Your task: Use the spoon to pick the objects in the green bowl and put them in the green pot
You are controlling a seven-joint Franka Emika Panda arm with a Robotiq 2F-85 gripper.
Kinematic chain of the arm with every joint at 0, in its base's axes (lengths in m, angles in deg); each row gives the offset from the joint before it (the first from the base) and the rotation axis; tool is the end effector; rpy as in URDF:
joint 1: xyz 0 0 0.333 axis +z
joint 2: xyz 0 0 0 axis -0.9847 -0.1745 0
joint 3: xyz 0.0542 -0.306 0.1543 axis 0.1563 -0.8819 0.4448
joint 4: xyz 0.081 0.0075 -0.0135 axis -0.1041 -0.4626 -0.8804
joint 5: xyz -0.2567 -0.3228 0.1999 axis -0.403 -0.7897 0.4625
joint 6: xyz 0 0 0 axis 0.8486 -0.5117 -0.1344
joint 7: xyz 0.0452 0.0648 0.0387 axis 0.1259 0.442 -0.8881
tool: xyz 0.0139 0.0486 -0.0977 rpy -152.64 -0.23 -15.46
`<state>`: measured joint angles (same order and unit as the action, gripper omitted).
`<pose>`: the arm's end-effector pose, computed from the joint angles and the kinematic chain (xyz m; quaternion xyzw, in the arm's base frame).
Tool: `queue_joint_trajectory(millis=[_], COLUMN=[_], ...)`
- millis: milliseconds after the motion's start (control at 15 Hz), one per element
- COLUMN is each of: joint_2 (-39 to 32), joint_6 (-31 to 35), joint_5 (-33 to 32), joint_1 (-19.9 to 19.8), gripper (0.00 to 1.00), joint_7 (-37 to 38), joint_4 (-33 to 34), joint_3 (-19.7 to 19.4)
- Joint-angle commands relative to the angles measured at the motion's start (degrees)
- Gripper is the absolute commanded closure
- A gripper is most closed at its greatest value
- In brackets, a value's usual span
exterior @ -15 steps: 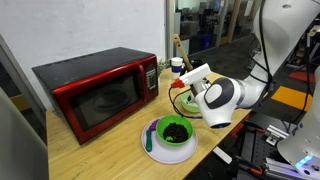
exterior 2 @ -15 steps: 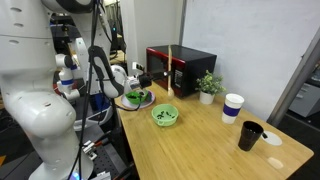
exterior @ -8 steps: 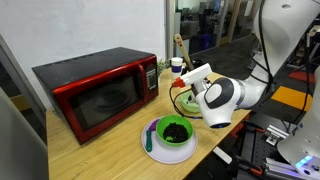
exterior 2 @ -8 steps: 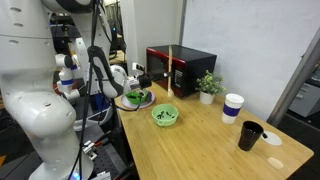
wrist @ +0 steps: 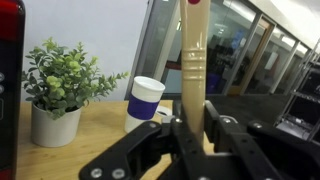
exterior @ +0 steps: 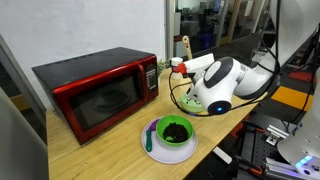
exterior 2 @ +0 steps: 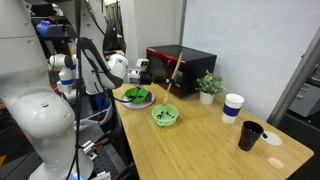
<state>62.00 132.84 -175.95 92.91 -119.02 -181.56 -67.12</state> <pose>0.4522 0.1072 0.2493 0.2088 0.6805 -0.3959 0.5801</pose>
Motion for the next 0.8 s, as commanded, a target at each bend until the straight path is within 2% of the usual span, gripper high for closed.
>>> queue_joint_trajectory(millis=[0, 400, 733], joint_2=[8.16, 19.12, 24.23], joint_6=[11.98, 28.52, 35.96], joint_5=[4.08, 14.50, 26.68], joint_1=[-2.49, -4.14, -5.73], gripper=[0.94, 0.94, 0.94], joint_7=[-0.99, -4.14, -7.61], joint_4=[-0.43, -0.64, -0.47], joint_3=[-2.32, -9.18, -16.14])
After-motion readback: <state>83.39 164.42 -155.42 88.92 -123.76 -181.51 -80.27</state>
